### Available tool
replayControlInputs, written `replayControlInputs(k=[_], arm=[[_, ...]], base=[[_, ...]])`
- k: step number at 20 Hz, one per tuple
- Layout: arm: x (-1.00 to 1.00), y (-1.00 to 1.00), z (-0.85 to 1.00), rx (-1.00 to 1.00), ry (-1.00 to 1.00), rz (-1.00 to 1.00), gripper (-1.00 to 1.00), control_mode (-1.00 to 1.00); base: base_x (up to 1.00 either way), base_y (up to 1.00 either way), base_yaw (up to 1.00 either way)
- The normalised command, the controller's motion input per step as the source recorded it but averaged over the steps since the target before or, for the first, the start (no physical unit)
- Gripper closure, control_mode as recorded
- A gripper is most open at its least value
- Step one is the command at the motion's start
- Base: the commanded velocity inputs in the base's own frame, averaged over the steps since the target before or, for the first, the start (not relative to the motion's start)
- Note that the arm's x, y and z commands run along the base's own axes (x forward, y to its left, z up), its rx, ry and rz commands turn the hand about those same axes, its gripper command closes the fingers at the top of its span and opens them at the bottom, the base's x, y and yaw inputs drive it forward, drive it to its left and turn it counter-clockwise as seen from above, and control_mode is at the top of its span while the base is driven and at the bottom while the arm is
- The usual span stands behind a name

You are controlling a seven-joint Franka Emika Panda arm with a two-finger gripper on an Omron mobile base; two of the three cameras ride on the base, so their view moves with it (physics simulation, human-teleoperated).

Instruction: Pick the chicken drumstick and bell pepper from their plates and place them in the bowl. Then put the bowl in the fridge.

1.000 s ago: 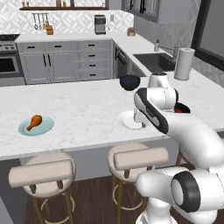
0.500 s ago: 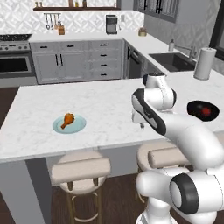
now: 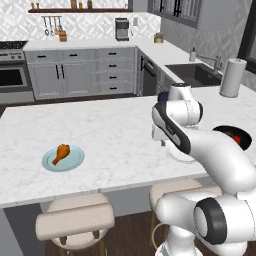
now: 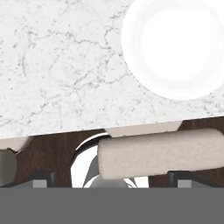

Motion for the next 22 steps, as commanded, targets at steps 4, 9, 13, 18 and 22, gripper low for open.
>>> replayControlInputs(k=[4, 9, 13, 18, 22], arm=[[0.0, 0.0, 0.0, 0.0, 0.0, 0.0, -1.0, 1.0], [0.39, 0.54, -0.08, -0.02, 0.07, 0.0, -1.0, -1.0], [0.67, 1.0, -0.43, -0.06, 0.11, 0.07, -1.0, -1.0], [0.84, 1.0, -0.42, 0.0, 0.14, 0.1, -1.0, -1.0], [0.66, 1.0, -0.04, 0.0, 0.12, 0.04, -1.0, -1.0]], base=[[0.62, 0.08, -0.02], [0.08, 0.0, 0.0], [0.0, 0.0, 0.0], [0.0, 0.0, 0.0], [0.0, 0.0, 0.0]])
